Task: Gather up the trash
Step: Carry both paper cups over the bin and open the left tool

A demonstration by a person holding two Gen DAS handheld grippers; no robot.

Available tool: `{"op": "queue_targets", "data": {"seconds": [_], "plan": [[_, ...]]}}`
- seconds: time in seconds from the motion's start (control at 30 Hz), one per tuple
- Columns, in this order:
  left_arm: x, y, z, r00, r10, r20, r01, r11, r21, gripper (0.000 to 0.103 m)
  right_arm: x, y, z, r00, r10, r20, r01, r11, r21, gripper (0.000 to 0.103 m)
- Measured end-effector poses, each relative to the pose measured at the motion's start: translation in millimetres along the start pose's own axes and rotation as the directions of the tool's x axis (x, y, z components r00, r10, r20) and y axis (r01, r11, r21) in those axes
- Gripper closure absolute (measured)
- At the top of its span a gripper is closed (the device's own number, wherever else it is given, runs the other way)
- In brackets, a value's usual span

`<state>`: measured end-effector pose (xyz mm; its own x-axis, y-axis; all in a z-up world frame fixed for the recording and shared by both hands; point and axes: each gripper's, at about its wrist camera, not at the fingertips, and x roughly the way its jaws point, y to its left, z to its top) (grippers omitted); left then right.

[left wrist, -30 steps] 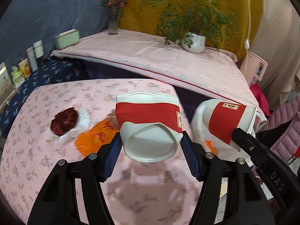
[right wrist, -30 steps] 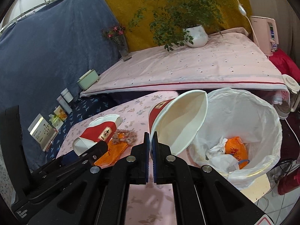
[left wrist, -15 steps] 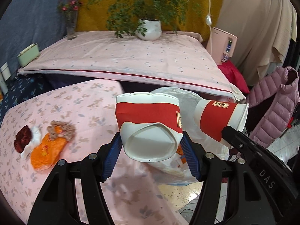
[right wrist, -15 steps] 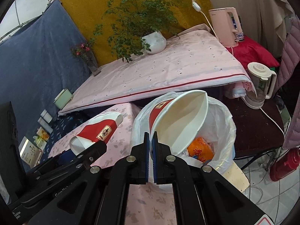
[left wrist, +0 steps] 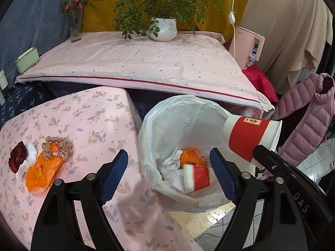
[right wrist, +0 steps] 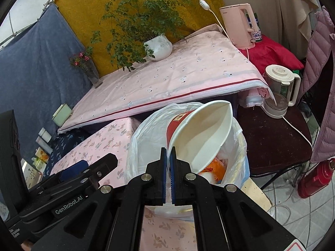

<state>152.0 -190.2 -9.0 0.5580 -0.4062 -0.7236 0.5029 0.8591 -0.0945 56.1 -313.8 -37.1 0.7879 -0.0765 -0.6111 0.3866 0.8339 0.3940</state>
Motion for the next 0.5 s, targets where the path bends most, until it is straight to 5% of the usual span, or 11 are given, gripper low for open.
{"op": "queue_targets", "data": {"seconds": [0.5], "plan": [[-1, 24, -6, 0.998, 0.058, -0.004, -0.058, 0.997, -0.040, 0.027, 17, 24, -1, 1.000, 0.010, -0.030, -0.012, 0.999, -0.049, 0.099]]}}
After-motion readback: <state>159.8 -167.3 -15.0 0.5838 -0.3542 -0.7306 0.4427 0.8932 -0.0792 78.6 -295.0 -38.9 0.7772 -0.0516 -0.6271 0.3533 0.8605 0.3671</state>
